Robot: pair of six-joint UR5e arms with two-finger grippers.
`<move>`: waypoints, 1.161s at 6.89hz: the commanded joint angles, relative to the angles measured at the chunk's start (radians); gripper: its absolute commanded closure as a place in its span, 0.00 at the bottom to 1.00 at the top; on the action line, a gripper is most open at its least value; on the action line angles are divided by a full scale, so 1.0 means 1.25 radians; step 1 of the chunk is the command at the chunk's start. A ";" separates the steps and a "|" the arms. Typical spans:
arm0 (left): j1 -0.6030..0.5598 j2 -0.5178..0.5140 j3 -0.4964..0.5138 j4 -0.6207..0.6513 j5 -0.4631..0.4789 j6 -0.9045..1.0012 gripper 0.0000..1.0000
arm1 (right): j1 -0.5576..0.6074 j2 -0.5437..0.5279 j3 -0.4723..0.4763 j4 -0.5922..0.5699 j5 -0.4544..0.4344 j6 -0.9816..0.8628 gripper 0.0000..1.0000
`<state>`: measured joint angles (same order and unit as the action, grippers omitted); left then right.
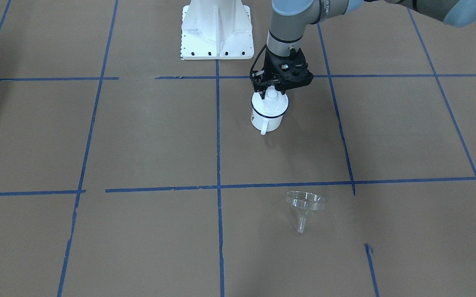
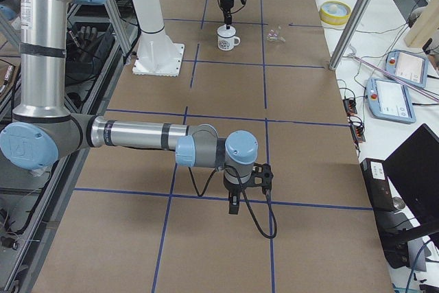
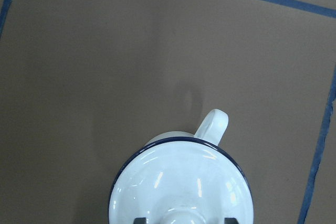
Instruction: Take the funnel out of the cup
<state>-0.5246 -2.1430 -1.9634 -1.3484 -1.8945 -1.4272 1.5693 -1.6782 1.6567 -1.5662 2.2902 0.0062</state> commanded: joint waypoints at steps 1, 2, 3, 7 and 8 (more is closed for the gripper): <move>0.000 0.000 0.000 0.000 0.000 0.000 0.00 | 0.000 0.000 0.000 0.000 0.000 0.000 0.00; -0.001 0.000 -0.004 0.000 0.001 0.003 0.00 | 0.000 0.000 0.000 0.000 0.000 0.000 0.00; -0.007 0.000 -0.020 0.000 0.002 0.026 0.00 | 0.000 0.000 0.000 0.000 0.000 0.000 0.00; -0.192 0.033 -0.055 -0.015 -0.006 0.390 0.00 | 0.000 0.000 -0.001 0.000 0.000 0.000 0.00; -0.235 0.079 -0.053 -0.057 -0.009 0.482 0.00 | 0.000 0.000 0.000 0.000 0.000 0.000 0.00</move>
<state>-0.7452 -2.0910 -2.0329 -1.3769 -1.9011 -0.9724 1.5693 -1.6782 1.6562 -1.5662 2.2902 0.0061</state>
